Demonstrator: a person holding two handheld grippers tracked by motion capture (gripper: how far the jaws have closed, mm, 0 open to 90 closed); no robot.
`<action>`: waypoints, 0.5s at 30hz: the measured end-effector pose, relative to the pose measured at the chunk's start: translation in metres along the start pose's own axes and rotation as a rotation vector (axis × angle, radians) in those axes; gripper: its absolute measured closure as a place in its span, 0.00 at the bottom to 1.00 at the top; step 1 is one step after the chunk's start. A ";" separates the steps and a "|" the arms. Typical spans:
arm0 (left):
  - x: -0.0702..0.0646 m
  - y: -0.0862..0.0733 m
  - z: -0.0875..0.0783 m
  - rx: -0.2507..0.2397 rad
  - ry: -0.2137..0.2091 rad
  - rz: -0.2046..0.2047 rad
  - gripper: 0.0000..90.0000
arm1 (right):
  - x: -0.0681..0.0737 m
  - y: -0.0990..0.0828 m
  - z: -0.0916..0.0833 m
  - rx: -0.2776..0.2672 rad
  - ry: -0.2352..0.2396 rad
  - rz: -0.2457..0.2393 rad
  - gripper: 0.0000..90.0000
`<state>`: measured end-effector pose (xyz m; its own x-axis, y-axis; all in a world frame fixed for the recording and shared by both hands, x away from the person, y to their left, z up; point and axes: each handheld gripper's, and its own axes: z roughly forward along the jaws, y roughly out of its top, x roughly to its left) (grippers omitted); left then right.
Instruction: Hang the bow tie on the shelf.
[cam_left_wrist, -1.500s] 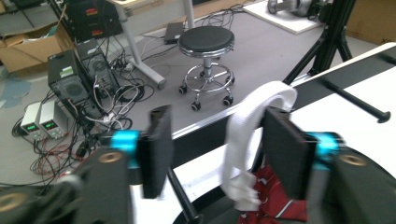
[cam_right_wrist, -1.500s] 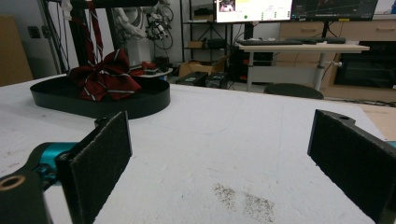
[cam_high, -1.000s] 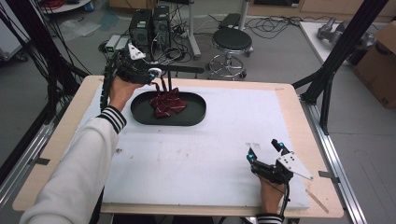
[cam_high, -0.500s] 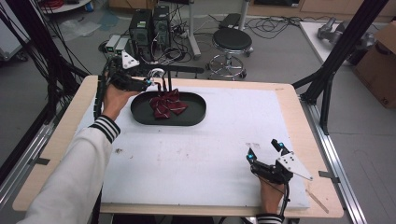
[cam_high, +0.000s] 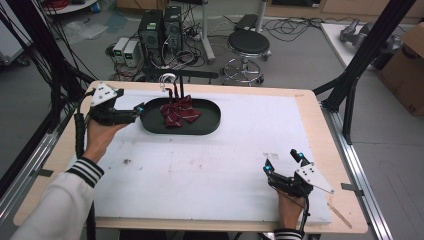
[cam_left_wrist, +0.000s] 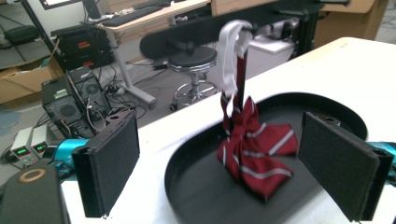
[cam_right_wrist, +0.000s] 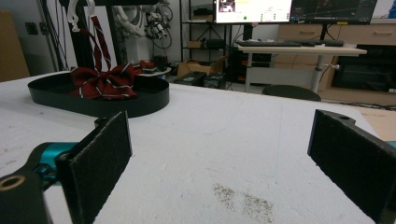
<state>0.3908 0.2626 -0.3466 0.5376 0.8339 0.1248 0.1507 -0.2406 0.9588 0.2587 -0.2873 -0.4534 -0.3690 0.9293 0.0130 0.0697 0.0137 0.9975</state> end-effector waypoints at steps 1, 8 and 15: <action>0.001 -0.006 -0.005 -0.009 -0.007 -0.016 0.15 | 0.000 0.000 0.000 0.000 0.000 0.003 0.06; 0.003 -0.053 -0.044 -0.090 -0.074 -0.114 0.15 | -0.001 0.000 0.000 0.000 -0.002 0.005 0.06; -0.018 -0.107 -0.077 -0.201 -0.076 -0.173 0.15 | 0.000 0.000 0.000 0.004 -0.009 0.010 0.06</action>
<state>0.3016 0.3118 -0.4321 0.5800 0.8126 -0.0575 0.0819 0.0121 0.9966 0.2584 -0.2873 -0.4534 -0.3597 0.9328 0.0219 0.0766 0.0061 0.9970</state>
